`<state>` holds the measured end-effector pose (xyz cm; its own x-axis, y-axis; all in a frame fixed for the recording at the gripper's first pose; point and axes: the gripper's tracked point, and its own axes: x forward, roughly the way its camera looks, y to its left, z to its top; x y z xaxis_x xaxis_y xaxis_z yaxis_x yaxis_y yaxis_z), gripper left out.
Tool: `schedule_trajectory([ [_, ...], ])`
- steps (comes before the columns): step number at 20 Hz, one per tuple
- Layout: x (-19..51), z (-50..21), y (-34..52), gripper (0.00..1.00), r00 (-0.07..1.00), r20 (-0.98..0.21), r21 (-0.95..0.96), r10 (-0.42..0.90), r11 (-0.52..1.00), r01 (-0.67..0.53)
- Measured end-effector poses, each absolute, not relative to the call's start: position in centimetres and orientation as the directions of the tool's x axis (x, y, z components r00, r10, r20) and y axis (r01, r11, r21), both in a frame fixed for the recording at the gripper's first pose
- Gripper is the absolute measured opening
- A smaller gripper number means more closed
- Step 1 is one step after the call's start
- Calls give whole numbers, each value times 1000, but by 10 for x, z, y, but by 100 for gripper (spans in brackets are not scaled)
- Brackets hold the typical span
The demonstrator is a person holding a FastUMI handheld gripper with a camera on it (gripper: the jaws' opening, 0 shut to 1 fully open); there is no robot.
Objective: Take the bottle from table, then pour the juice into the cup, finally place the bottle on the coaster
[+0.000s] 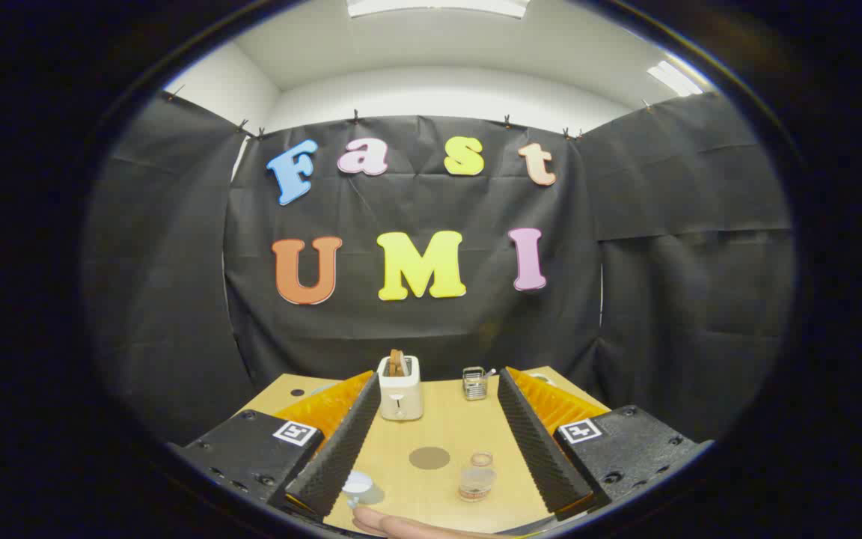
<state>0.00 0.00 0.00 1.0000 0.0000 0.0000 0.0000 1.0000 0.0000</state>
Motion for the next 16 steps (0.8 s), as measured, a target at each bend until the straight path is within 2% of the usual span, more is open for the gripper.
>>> schedule_trajectory([
  [16,-15,1,8,100,1000,24,-39,2,999,-1],
])
